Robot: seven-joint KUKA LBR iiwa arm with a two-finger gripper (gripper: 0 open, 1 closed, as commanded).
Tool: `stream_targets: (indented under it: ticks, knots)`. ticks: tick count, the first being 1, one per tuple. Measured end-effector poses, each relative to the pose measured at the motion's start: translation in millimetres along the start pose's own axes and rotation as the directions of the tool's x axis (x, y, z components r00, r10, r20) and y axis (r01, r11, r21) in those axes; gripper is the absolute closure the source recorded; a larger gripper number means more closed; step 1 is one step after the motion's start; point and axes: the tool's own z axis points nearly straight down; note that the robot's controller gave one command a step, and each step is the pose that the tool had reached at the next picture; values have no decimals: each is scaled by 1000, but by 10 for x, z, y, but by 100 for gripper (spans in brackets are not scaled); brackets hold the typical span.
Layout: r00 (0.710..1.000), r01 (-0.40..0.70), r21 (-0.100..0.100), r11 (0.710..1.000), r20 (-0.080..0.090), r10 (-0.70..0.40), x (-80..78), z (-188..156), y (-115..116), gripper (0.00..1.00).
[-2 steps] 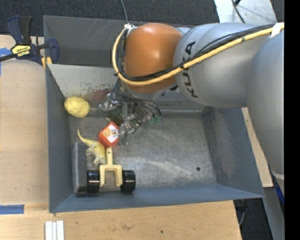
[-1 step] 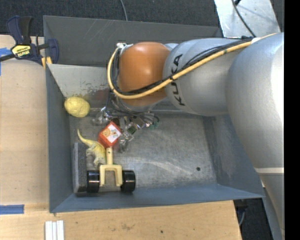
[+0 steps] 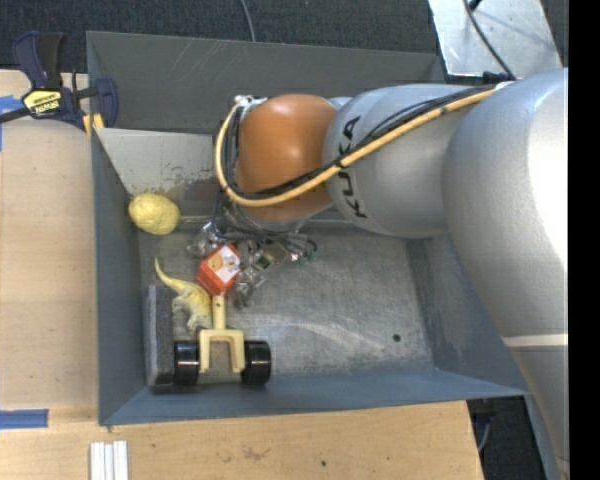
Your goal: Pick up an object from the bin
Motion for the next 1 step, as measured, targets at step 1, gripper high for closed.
stream_targets:
  ticks: [1]
  knots:
    - [1000,-1,0,1000,0,1,-1,2,-1,100]
